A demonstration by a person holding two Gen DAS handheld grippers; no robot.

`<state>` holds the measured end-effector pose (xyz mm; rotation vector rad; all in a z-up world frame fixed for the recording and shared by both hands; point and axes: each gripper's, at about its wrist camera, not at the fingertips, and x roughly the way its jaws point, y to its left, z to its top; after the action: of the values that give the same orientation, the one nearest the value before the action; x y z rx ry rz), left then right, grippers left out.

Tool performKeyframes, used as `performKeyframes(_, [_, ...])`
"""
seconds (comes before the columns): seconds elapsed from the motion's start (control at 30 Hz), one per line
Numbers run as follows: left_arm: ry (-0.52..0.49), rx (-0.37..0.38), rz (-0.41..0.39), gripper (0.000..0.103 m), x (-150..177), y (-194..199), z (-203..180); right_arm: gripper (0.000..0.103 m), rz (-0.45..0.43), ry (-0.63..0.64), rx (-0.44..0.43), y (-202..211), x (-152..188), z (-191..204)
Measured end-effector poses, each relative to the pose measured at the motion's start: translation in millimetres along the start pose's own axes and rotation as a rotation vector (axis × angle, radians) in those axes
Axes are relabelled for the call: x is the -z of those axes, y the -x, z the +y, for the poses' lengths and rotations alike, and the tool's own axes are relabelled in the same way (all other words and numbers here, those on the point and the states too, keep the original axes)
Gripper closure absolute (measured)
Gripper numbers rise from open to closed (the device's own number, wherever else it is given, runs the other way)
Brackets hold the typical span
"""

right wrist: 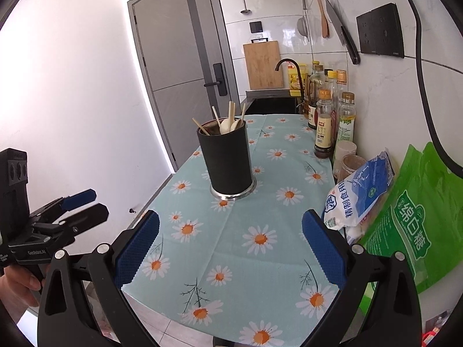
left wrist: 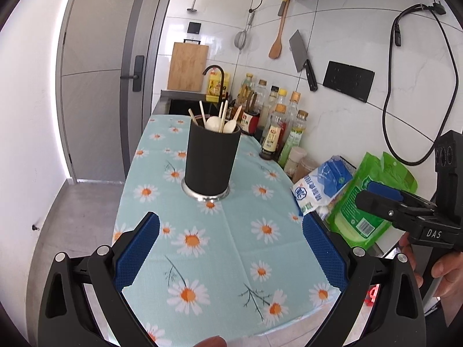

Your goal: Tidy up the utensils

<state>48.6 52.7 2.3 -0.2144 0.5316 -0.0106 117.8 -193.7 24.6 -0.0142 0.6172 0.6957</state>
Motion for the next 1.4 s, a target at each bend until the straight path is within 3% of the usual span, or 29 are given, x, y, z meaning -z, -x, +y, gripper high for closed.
performKeyframes(0.53, [-0.066, 0.017, 0.027, 0.007, 18, 9, -19, 0.005, 0.004, 0.023, -0.006, 9, 15, 5])
performKeyframes(1.4, [-0.056, 0.040, 0.059, 0.007, 18, 0, -2, 0.005, 0.049, -0.003, 0.008, -10, 23, 22])
